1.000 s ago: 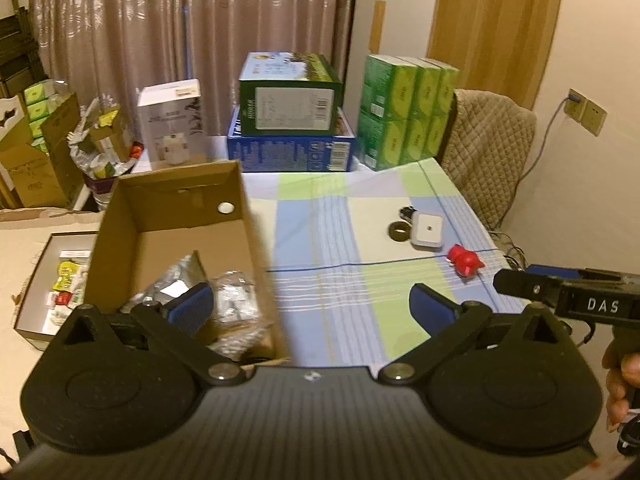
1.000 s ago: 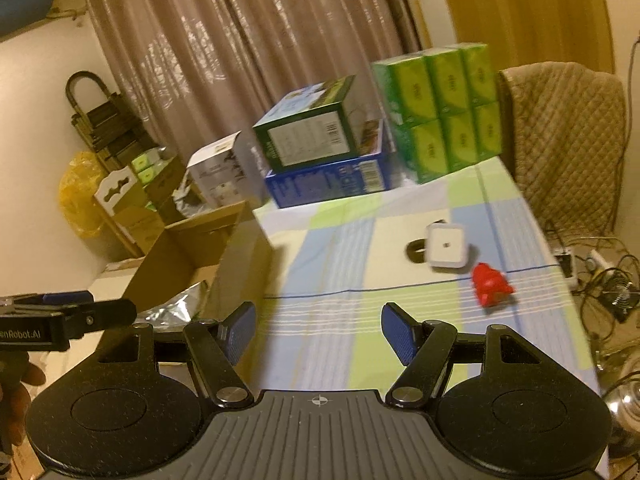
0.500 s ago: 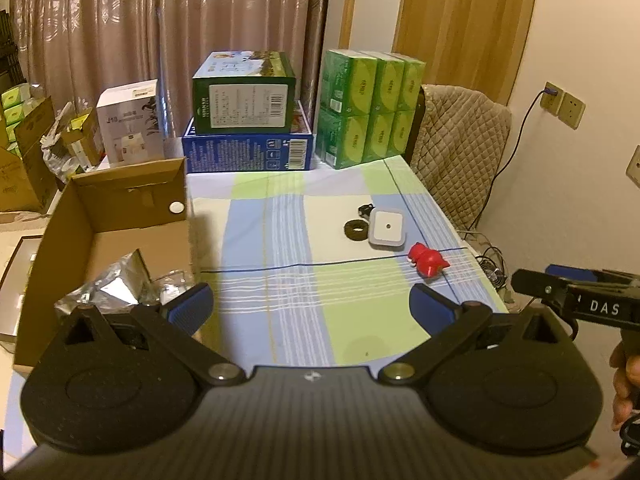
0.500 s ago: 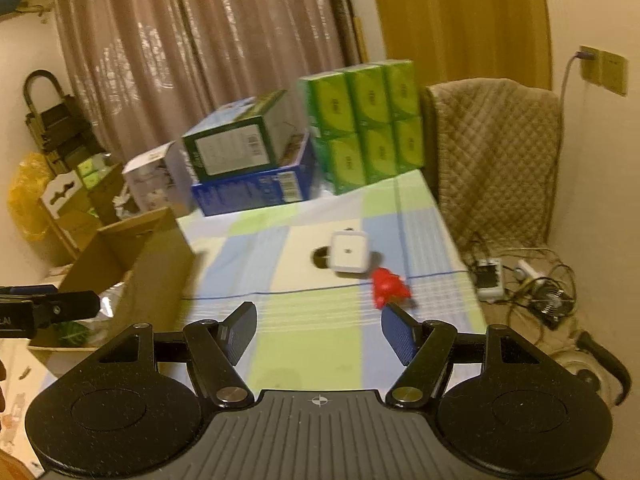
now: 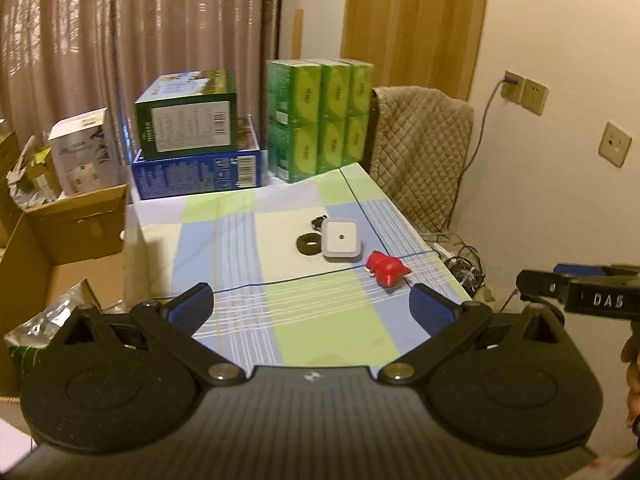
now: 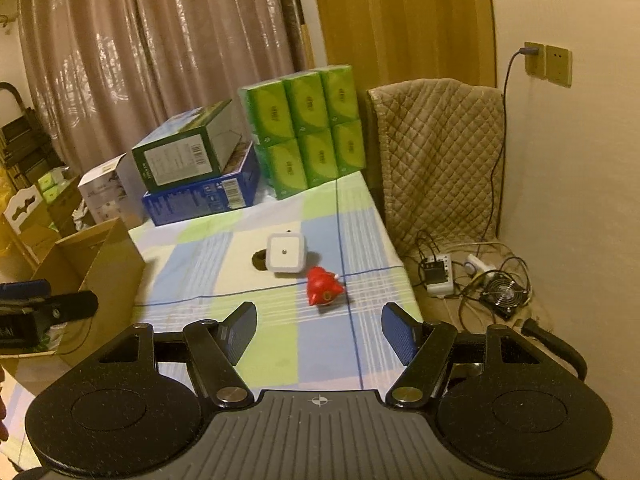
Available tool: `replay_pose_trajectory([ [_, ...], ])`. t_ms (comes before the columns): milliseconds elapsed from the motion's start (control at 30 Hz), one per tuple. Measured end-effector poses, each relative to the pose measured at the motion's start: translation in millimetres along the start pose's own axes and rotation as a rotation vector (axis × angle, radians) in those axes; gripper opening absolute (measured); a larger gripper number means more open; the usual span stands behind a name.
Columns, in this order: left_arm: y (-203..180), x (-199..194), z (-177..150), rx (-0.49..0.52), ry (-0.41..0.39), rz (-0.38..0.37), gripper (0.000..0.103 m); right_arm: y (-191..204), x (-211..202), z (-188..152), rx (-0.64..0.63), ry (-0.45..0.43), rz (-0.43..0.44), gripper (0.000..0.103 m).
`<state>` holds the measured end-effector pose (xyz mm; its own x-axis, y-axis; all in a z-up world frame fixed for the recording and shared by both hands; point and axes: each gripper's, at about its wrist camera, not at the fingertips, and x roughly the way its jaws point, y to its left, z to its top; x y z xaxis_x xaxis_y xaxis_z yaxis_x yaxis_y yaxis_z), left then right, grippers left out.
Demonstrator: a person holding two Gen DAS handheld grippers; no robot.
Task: Organize objects
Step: 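Withdraw both open tools from the box toward the red toy and night light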
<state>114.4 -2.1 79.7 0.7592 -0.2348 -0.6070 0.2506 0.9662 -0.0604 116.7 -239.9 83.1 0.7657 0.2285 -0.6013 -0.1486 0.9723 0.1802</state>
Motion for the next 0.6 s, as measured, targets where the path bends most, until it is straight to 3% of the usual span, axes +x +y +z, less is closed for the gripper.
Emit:
replay_pose_trajectory([
  [200, -6.8, 32.5, 3.8, 0.022, 0.035, 0.017, 0.102, -6.4, 18.5, 1.4, -0.005, 0.009, -0.003, 0.066],
  [600, 4.7, 129.4, 1.2, -0.091, 0.059, 0.023, 0.102, -21.1, 108.9, 0.5, -0.042, 0.035, 0.011, 0.066],
])
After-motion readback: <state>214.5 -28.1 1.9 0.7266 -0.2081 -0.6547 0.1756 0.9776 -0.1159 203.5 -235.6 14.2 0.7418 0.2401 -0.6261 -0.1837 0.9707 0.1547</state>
